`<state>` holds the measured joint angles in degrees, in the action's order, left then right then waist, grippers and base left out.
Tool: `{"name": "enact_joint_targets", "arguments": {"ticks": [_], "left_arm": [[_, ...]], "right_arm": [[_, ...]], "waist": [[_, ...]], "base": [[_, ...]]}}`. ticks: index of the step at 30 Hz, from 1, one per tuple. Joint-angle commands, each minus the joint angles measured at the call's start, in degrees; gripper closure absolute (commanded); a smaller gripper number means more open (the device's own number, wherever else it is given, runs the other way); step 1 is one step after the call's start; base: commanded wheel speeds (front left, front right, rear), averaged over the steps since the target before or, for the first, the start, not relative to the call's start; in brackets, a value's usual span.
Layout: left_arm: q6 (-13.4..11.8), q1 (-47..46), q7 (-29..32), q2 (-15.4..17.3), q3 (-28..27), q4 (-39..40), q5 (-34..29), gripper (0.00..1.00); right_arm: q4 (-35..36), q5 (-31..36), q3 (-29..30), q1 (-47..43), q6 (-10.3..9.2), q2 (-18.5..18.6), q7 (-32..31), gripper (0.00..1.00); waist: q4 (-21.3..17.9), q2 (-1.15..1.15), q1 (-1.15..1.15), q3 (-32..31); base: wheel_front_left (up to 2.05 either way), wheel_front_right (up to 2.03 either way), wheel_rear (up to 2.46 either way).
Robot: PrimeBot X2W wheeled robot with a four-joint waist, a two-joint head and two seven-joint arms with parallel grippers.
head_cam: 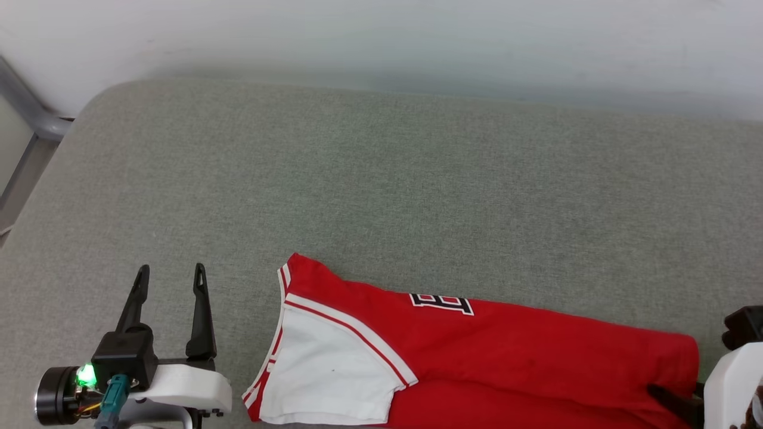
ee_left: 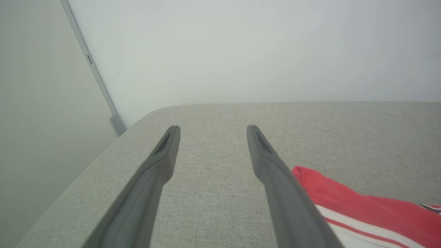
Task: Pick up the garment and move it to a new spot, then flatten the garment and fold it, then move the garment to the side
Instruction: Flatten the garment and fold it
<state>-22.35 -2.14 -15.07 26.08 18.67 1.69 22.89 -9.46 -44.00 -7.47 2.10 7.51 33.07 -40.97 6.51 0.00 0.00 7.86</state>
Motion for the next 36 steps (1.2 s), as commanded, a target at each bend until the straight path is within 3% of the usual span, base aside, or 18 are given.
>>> {"name": "enact_joint_targets", "arguments": {"ticks": [1, 12, 13, 23, 36], "left_arm": [[0.34, 0.64, -0.13, -0.52, -0.48, 0.03, -0.61, 0.00], [6.79, 2.76, -0.13, -9.60, -8.00, -1.09, -10.04, 0.00], [8.09, 3.29, -0.12, -11.52, -9.57, -1.47, -12.27, 0.00], [11.55, 5.68, -0.13, -15.86, -14.72, -2.07, -16.50, 0.00], [14.63, 7.23, -0.13, -17.94, -16.78, -2.47, -20.36, 0.00]], "right_arm": [[-0.33, -0.13, -0.24, 0.55, -0.05, -0.19, -0.01, 0.00], [-7.92, -2.17, -7.66, 1.13, 0.01, -2.65, 2.46, 0.00], [-8.25, -3.15, -9.43, 1.40, 0.06, -2.38, 3.62, 1.00], [-7.98, -6.78, -7.59, 1.35, -0.08, 2.83, 8.74, 1.00], [-11.75, -6.98, 0.21, -0.30, -0.08, 8.35, 11.31, 1.00]], "waist": [[0.41, 0.00, 0.00, 0.38], [1.79, 0.00, 0.00, 1.74], [1.62, 0.00, 0.00, 1.66], [0.65, 0.00, 0.00, -0.08], [-0.26, 0.00, 0.00, -1.75]], "base": [[0.00, 0.00, 0.00], [0.00, 0.00, 0.00], [0.00, 0.00, 0.00], [0.00, 0.00, 0.00], [0.00, 0.00, 0.00]]}}
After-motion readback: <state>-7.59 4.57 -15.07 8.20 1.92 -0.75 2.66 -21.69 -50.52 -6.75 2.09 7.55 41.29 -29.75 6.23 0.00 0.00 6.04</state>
